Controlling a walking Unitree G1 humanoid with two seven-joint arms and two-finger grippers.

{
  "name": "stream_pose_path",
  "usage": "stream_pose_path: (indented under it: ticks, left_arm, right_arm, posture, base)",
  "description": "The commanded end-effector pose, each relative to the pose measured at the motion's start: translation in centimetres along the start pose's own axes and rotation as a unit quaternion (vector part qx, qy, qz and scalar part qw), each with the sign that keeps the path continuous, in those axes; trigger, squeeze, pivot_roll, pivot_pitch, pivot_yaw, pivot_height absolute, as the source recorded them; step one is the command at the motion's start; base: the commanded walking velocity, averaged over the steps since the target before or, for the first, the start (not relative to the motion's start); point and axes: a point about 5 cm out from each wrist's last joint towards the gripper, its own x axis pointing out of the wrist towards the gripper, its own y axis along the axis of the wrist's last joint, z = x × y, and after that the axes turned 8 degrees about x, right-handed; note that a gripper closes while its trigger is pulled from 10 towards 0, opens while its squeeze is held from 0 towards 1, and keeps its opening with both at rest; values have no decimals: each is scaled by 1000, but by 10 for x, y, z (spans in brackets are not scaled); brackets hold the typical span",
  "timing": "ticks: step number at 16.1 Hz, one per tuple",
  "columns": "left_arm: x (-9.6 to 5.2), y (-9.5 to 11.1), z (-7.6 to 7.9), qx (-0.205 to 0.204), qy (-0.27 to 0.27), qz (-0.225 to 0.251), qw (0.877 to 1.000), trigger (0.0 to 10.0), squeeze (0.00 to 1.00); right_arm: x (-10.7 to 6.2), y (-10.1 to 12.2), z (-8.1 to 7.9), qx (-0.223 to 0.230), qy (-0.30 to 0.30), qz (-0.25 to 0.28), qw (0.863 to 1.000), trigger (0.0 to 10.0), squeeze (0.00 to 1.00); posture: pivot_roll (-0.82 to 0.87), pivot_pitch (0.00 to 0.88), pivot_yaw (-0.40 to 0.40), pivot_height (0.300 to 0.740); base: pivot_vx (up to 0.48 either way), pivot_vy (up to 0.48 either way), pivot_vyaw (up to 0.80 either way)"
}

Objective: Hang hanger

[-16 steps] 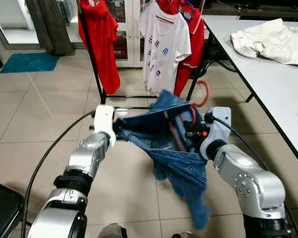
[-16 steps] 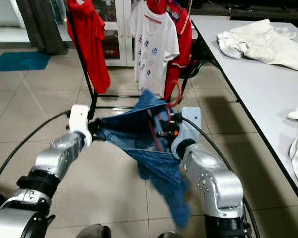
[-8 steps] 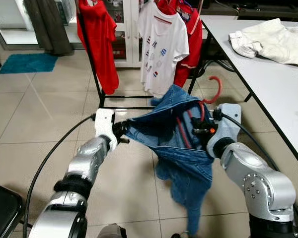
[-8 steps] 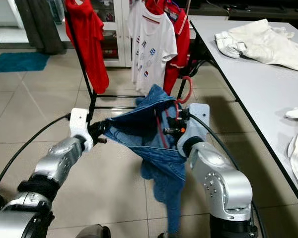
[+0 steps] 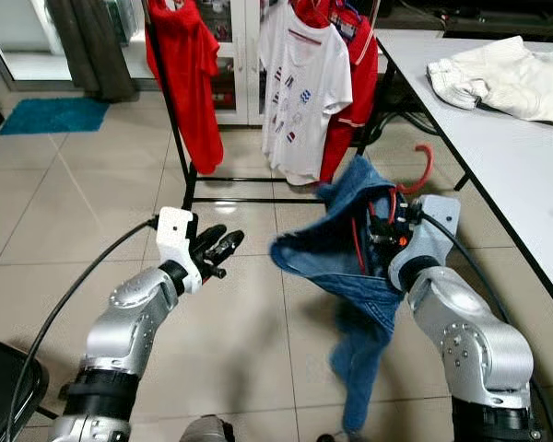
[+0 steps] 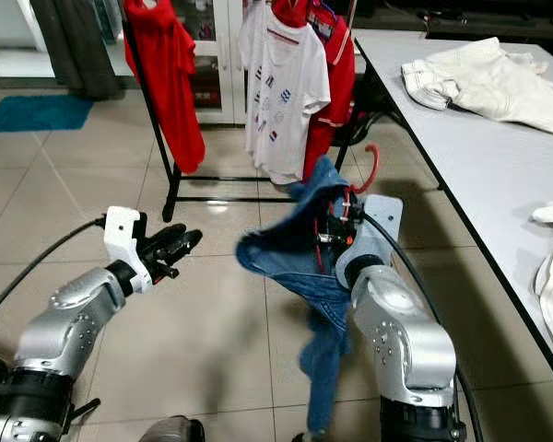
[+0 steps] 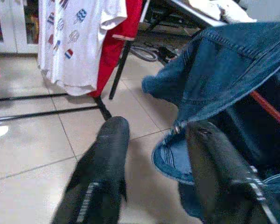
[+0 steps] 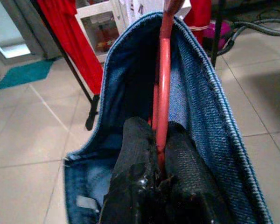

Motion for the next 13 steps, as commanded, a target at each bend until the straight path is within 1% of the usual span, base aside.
stream_pose_path:
  ticks: [1, 2, 3, 4, 5, 7, 9, 10, 11, 12, 13]
  left_arm:
    - [-1, 5, 6, 11, -11, 1, 1000, 10000, 0]
    - [-4, 11, 9, 13, -14, 6, 1000, 10000, 0]
    - [-9, 24, 13, 28, -1, 28, 999, 10000, 0]
    - [-12, 31, 12, 38, 32, 35, 998, 10000, 0]
    - [-12, 39, 20, 41, 19, 52, 998, 10000, 0]
    - [-14, 39, 32, 28, -19, 57, 998, 10000, 0]
    - [-15, 33, 36, 39, -28, 39, 998, 10000, 0]
    - [-17, 31, 34, 52, -11, 31, 998, 10000, 0]
    - [-18, 32, 33, 60, -1, 34, 998, 10000, 0]
    - [-20, 36, 29, 77, 26, 39, 996, 10000, 0]
    - [-21, 38, 28, 85, 40, 40, 995, 10000, 0]
  right_arm:
    - [-1, 4, -1, -2, 8, 19, 1000, 10000, 0]
    - [-1, 3, -1, -6, 4, 18, 1000, 10000, 0]
    - [0, -2, 3, -16, -14, 12, 1000, 10000, 0]
    - [-1, -4, 5, -12, -22, 12, 1000, 10000, 0]
    - [-1, -4, 4, -1, -16, 15, 1000, 10000, 0]
    - [0, -3, 0, 0, -7, 19, 1000, 10000, 0]
    - [0, -1, 0, -13, -8, 24, 1000, 10000, 0]
    - [0, 1, 1, -21, -11, 34, 999, 10000, 0]
    - [-1, 0, 3, -19, -16, 32, 999, 10000, 0]
    - [-3, -2, 6, -17, -21, 32, 999, 10000, 0]
    - [-5, -3, 8, -17, -22, 33, 999, 10000, 0]
  posture:
    - [26, 55, -40, 740]
    - [25, 57, -38, 740]
    - [23, 58, -36, 740]
    - [26, 60, -35, 740]
    - [28, 61, -36, 740]
    - [24, 61, -36, 740]
    - [21, 61, -34, 740]
    - [20, 61, -34, 740]
    - [19, 61, -32, 740]
    - [21, 61, -31, 740]
    - [21, 61, -31, 740]
  base:
    - [0, 0, 0]
    - [0, 0, 0]
    - [0, 0, 0]
    - [0, 0, 0]
    - [0, 0, 0]
    - [0, 0, 0]
    - [0, 0, 0]
    - [0, 0, 0]
    - [0, 0, 0]
    - [0, 0, 0]
    - [0, 0, 0]
